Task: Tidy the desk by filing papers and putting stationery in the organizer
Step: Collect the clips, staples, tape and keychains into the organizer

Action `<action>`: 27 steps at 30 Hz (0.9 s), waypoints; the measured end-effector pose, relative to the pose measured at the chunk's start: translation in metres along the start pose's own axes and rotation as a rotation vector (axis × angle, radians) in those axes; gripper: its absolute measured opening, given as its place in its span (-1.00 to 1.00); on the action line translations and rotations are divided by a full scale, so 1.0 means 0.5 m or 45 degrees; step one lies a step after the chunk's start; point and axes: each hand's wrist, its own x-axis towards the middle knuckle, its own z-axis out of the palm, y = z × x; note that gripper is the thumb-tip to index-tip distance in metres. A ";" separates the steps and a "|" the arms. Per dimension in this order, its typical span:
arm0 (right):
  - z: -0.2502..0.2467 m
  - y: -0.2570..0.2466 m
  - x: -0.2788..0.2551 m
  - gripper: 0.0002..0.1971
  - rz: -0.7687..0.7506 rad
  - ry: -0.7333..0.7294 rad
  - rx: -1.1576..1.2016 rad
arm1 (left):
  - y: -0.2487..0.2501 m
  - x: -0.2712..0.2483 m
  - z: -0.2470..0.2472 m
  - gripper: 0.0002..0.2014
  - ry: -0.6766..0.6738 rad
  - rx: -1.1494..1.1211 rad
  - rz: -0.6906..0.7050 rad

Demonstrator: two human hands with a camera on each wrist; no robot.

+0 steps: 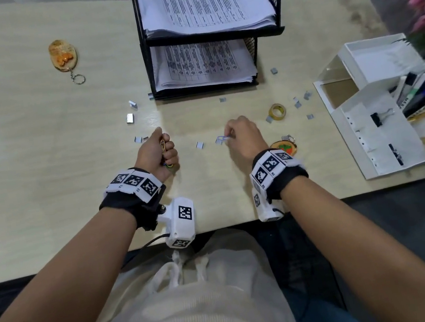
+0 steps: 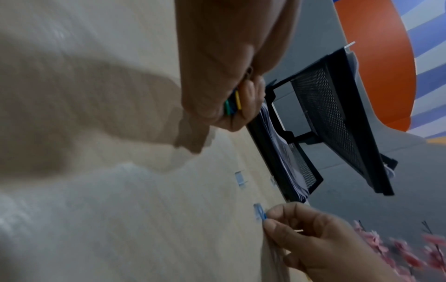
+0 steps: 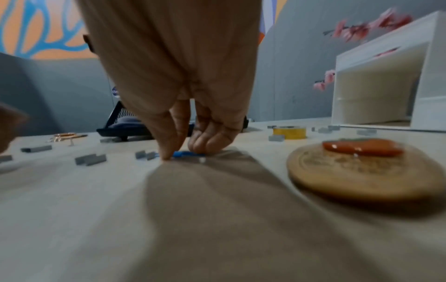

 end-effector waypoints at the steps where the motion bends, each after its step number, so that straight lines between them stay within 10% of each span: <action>1: 0.005 0.001 -0.004 -0.86 -0.011 -0.006 -0.036 | -0.001 0.003 0.003 -0.58 -0.006 0.033 -0.004; 8: -0.006 0.025 -0.073 -0.88 0.037 -0.014 -0.090 | -0.042 0.033 0.081 -0.57 -0.062 0.132 -0.135; 18: -0.242 0.313 -0.200 -0.76 0.563 0.654 0.363 | -0.218 0.023 0.417 -0.67 -0.327 0.399 -0.303; 27: -0.278 0.443 -0.251 -0.67 0.565 0.437 0.104 | -0.429 -0.005 0.620 -0.67 -0.295 0.552 -0.215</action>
